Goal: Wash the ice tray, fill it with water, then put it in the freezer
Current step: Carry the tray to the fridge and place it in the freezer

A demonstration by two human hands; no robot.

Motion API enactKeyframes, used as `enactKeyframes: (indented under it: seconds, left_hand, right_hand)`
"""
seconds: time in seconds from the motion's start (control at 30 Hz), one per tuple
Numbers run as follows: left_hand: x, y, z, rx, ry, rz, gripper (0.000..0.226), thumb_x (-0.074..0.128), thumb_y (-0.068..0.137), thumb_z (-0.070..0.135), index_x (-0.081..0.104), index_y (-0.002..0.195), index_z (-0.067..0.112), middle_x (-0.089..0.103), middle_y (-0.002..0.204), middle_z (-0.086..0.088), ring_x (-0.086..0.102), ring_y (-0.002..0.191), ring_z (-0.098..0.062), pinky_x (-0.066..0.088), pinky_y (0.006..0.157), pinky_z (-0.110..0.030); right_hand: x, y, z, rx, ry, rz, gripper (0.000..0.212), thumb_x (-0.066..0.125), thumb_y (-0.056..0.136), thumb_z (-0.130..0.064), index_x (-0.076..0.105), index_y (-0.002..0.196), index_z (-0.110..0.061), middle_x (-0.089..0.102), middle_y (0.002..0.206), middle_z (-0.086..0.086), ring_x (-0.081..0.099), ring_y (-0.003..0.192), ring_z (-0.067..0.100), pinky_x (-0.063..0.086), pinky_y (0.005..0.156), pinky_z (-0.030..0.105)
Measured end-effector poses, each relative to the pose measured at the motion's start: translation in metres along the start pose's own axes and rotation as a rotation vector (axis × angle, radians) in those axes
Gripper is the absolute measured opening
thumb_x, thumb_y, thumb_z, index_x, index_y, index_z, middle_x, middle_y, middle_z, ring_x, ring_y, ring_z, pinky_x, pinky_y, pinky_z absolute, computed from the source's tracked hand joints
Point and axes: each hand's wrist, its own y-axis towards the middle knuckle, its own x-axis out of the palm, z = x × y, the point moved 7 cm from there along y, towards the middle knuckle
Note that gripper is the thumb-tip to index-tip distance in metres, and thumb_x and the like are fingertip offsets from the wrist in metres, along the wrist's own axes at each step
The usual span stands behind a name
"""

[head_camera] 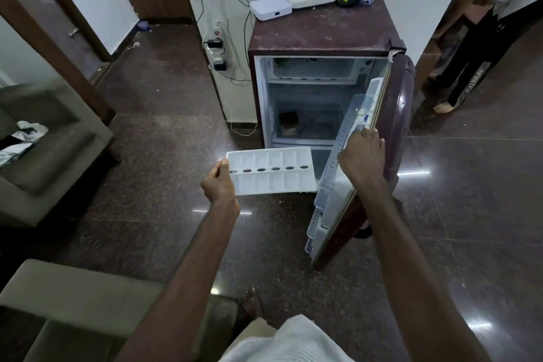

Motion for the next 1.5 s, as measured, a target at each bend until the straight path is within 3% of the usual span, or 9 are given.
enactKeyframes:
  seconds: [0.07, 0.2, 0.27, 0.37, 0.63, 0.8, 0.97, 1.27, 1.5]
  left_hand:
    - [0.005, -0.006, -0.002, -0.012, -0.001, 0.000, 0.029, 0.071, 0.096, 0.028, 0.076, 0.118, 0.011, 0.077, 0.105, -0.002, 0.074, 0.100, -0.022, 0.062, 0.091, -0.043]
    - [0.013, -0.011, -0.005, -0.007, 0.005, 0.029, 0.026, 0.071, 0.095, 0.027, 0.077, 0.116, 0.012, 0.077, 0.102, 0.000, 0.074, 0.098, -0.021, 0.062, 0.090, -0.044]
    - [0.017, -0.010, -0.006, -0.006, 0.004, 0.044, 0.025, 0.071, 0.095, 0.026, 0.077, 0.114, 0.012, 0.077, 0.102, -0.001, 0.074, 0.098, -0.022, 0.062, 0.091, -0.043]
    - [0.026, -0.005, -0.004, -0.002, 0.011, 0.059, 0.024, 0.070, 0.096, 0.026, 0.077, 0.114, 0.012, 0.077, 0.103, -0.002, 0.073, 0.096, -0.021, 0.062, 0.089, -0.039]
    - [0.073, 0.033, 0.001, -0.011, 0.042, 0.003, 0.022, 0.070, 0.096, 0.026, 0.078, 0.112, 0.014, 0.077, 0.101, 0.000, 0.074, 0.097, -0.020, 0.063, 0.086, -0.038]
    - [0.114, 0.075, 0.005, -0.031, 0.072, -0.035, 0.025, 0.072, 0.093, 0.031, 0.077, 0.109, 0.012, 0.077, 0.103, -0.003, 0.073, 0.100, -0.025, 0.062, 0.089, -0.043]
    - [0.158, 0.117, 0.017, -0.045, 0.109, -0.119, 0.018, 0.067, 0.097, 0.030, 0.072, 0.104, 0.015, 0.069, 0.096, 0.003, 0.064, 0.087, -0.013, 0.054, 0.072, -0.026]
    - [0.228, 0.167, 0.030, -0.098, 0.156, -0.348, 0.018, 0.058, 0.100, 0.011, 0.068, 0.114, 0.013, 0.071, 0.113, -0.006, 0.064, 0.098, -0.022, 0.056, 0.089, -0.040]
    - [0.276, 0.182, 0.029, -0.122, 0.252, -0.477, 0.039, 0.047, 0.099, -0.002, 0.066, 0.131, 0.013, 0.071, 0.121, -0.006, 0.068, 0.111, -0.026, 0.059, 0.095, -0.043]
  right_hand:
    - [-0.003, -0.009, -0.009, -0.076, 0.146, 0.051, 0.031, 0.054, 0.090, -0.002, 0.060, 0.119, 0.008, 0.064, 0.123, 0.024, 0.058, 0.117, 0.041, 0.049, 0.102, 0.049]
    - [0.013, -0.029, -0.026, -0.152, 0.349, -0.030, 0.017, 0.052, 0.104, -0.015, 0.067, 0.100, -0.007, 0.069, 0.100, 0.016, 0.064, 0.092, 0.033, 0.048, 0.077, 0.037]
    - [0.025, -0.032, -0.028, -0.149, 0.379, -0.057, 0.036, 0.049, 0.105, -0.018, 0.046, 0.070, -0.023, 0.055, 0.071, 0.000, 0.053, 0.071, 0.022, 0.036, 0.066, 0.032]
    - [0.039, -0.030, -0.025, -0.076, 0.461, -0.067, 0.044, 0.046, 0.103, -0.011, 0.036, 0.062, -0.025, 0.043, 0.061, -0.007, 0.042, 0.060, 0.011, 0.033, 0.063, 0.032]
    - [0.061, 0.005, -0.020, 0.140, 0.525, -0.020, 0.028, 0.051, 0.101, -0.003, 0.073, 0.118, -0.004, 0.074, 0.108, 0.015, 0.059, 0.088, 0.022, 0.053, 0.083, 0.038]
    - [0.077, 0.045, -0.030, 0.278, 0.531, 0.033, 0.029, 0.049, 0.098, 0.001, 0.075, 0.111, -0.002, 0.075, 0.105, 0.017, 0.068, 0.096, 0.032, 0.055, 0.087, 0.045]
    - [0.098, 0.094, -0.045, 0.308, 0.500, 0.092, 0.027, 0.054, 0.099, 0.001, 0.077, 0.113, -0.005, 0.076, 0.104, 0.013, 0.064, 0.084, 0.021, 0.051, 0.072, 0.032]
    - [0.126, 0.176, -0.046, 0.389, 0.465, 0.146, 0.030, 0.051, 0.098, 0.003, 0.076, 0.111, -0.004, 0.072, 0.092, 0.009, 0.063, 0.082, 0.021, 0.041, 0.065, 0.028]
    - [0.130, 0.231, -0.040, 0.409, 0.451, 0.163, 0.028, 0.050, 0.097, 0.008, 0.075, 0.105, 0.000, 0.074, 0.098, 0.023, 0.070, 0.090, 0.034, 0.060, 0.078, 0.047]
